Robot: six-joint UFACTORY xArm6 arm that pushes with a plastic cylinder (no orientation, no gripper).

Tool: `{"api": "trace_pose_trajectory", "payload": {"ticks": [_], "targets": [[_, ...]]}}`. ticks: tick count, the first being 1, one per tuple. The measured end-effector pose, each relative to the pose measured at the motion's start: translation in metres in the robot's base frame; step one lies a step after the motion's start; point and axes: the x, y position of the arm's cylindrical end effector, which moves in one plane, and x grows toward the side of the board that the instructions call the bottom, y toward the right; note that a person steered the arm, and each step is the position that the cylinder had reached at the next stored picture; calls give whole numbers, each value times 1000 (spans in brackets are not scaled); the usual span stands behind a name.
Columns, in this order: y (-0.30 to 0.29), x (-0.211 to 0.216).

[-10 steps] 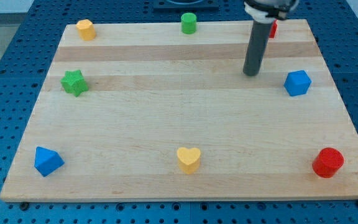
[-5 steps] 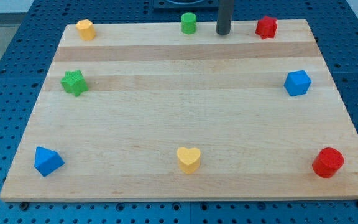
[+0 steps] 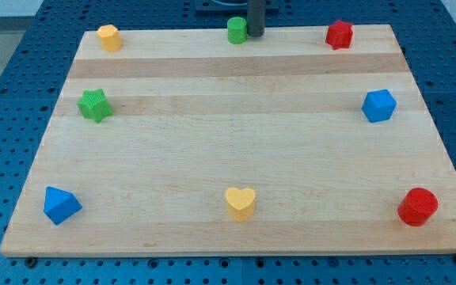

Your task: Push the green circle diagonally to the left to the blue cube

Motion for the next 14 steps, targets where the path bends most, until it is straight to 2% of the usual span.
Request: {"api": "trace_pose_trajectory", "payload": {"ticks": [2,3,4,5,8,9,12,13,14], "targets": [[-1,19],[-12,48],[-55,59],[-43,59],[95,58],[125,53],[155,46],[155,49],[125,63]]}}
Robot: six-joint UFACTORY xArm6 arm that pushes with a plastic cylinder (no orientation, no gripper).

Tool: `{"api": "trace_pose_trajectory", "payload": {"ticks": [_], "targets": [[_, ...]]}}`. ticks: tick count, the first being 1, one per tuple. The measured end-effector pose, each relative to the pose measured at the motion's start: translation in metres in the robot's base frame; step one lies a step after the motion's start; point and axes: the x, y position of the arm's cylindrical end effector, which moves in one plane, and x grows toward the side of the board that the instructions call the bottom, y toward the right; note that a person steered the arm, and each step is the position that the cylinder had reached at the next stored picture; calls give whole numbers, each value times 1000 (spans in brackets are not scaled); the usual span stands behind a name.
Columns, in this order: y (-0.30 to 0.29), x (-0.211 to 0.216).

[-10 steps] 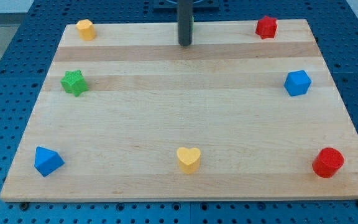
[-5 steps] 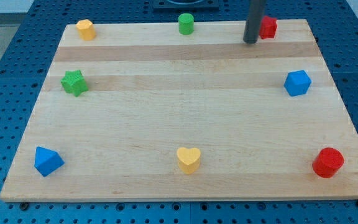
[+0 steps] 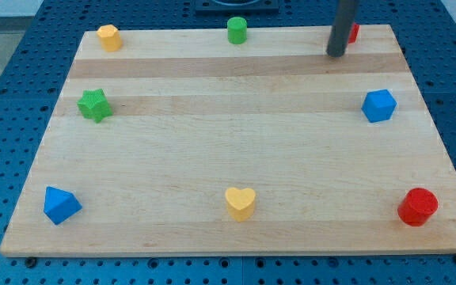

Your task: Push the green circle diagonally to the left to the blue cube

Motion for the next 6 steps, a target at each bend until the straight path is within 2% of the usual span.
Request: {"api": "trace_pose_trajectory", "payload": {"ticks": [1,3,4,5,6], "targets": [[-61,11],[-234,19],[-272,-28],[-261,-74],[-251,-78]]}}
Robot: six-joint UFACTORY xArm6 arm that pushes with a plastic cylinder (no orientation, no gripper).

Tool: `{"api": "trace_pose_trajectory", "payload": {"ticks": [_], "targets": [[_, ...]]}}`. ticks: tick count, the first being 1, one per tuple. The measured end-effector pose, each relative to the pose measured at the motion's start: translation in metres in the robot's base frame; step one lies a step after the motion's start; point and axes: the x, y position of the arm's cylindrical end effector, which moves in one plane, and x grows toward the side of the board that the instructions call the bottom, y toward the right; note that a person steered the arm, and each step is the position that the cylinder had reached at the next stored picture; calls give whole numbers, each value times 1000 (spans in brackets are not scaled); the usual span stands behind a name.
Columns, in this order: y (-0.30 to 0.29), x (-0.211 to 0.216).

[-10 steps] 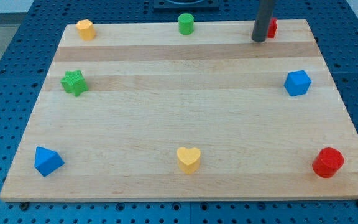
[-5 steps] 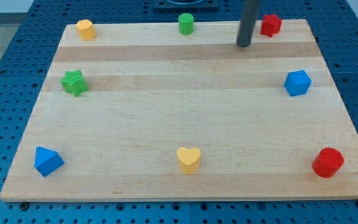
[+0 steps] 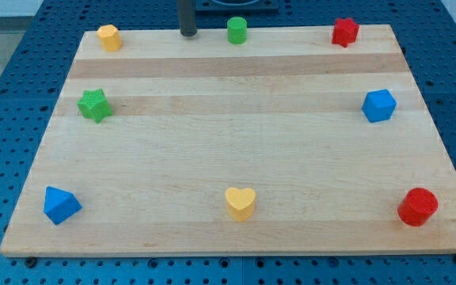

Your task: Push the green circle diagonally to the left to the blue cube

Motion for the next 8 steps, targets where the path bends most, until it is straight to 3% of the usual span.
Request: {"api": "trace_pose_trajectory", "payload": {"ticks": [1,4,6,7,8], "targets": [[47,2],[117,3],[138,57],[142,106],[195,122]]}}
